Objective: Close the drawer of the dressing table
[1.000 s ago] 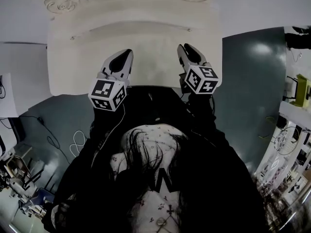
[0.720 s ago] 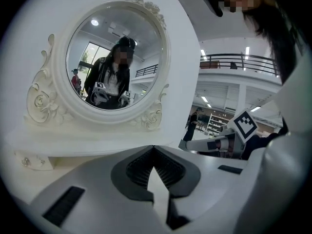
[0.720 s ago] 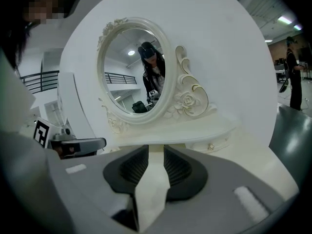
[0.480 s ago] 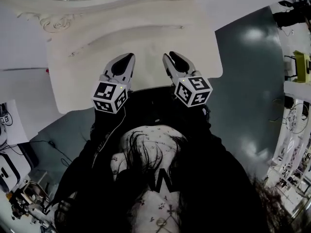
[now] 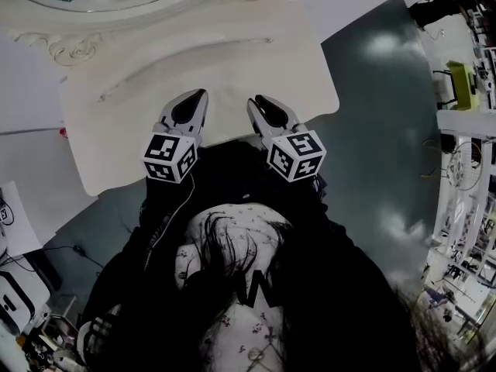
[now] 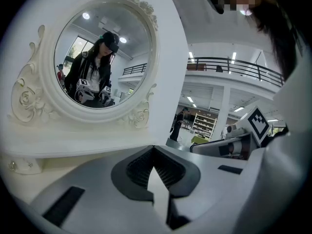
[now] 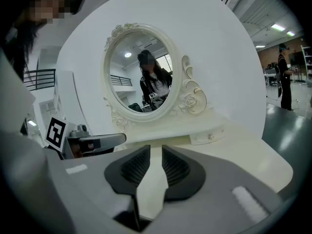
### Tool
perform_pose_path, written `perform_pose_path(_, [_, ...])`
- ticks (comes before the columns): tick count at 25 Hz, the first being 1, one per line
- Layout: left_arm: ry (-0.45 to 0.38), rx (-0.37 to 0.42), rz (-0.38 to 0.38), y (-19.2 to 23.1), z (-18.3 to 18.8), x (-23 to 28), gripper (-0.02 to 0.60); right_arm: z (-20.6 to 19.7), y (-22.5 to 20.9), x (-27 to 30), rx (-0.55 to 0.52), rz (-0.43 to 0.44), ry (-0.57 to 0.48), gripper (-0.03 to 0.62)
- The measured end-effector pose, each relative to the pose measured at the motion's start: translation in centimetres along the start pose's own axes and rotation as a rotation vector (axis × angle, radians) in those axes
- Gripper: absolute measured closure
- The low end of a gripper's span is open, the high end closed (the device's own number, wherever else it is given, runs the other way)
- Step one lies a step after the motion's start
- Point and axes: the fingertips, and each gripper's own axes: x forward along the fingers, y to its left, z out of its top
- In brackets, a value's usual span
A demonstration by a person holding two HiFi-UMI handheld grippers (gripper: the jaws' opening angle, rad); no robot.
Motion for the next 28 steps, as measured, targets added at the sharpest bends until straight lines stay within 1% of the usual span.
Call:
perform_pose_path(5, [-0.006, 0.002, 0.026, -1.3, -0.2, -0.5, 0.581, -0.2, -0.5, -1.1, -0.004, 0.022, 0.008, 0.513])
perform_pose_path(8, [-0.015, -0.003, 0.072, -2.4, -0.4, -1.1, 0.581, -0.3, -0.6, -2.4, -0.019, 0.059, 0.015, 0.525])
perform_pose_path(12, [-0.034, -0.022, 0.141, -4.2, -1.0, -2.6, 0.581, -1.5, 0.2, -4.9, -0.069, 0.123, 0.040, 0.525])
perform_pose_path(15, [-0.041, -0.035, 0.178, -6.5, -2.1, -3.4, 0.581, -2.7, 0.4, -7.4, -0.074, 0.170, 0.050, 0.525])
perform_pose_path(17, [-0.040, -0.042, 0.190, -8.5, -3.0, -3.7, 0.581, -3.6, 0.3, -9.3, -0.077, 0.193, 0.054, 0.527])
perform_pose_path(19, [-0.036, -0.049, 0.199, -10.7, -4.1, -4.2, 0.581, -4.6, 0.1, -11.4, -0.079, 0.214, 0.057, 0.543])
perform_pose_path(22, [-0.031, -0.052, 0.216, -13.4, -5.5, -4.6, 0.581, -5.7, -0.4, -13.7, -0.081, 0.240, 0.061, 0.543])
perform_pose_path(26, [-0.021, -0.039, 0.254, -15.5, -6.8, -6.6, 0.581, -6.6, 0.1, -15.4, -0.077, 0.284, 0.055, 0.545])
perform_pose_path(28, [-0.018, -0.034, 0.277, -16.2, -7.1, -8.0, 0.581, -7.0, 0.7, -16.0, -0.072, 0.302, 0.052, 0.560])
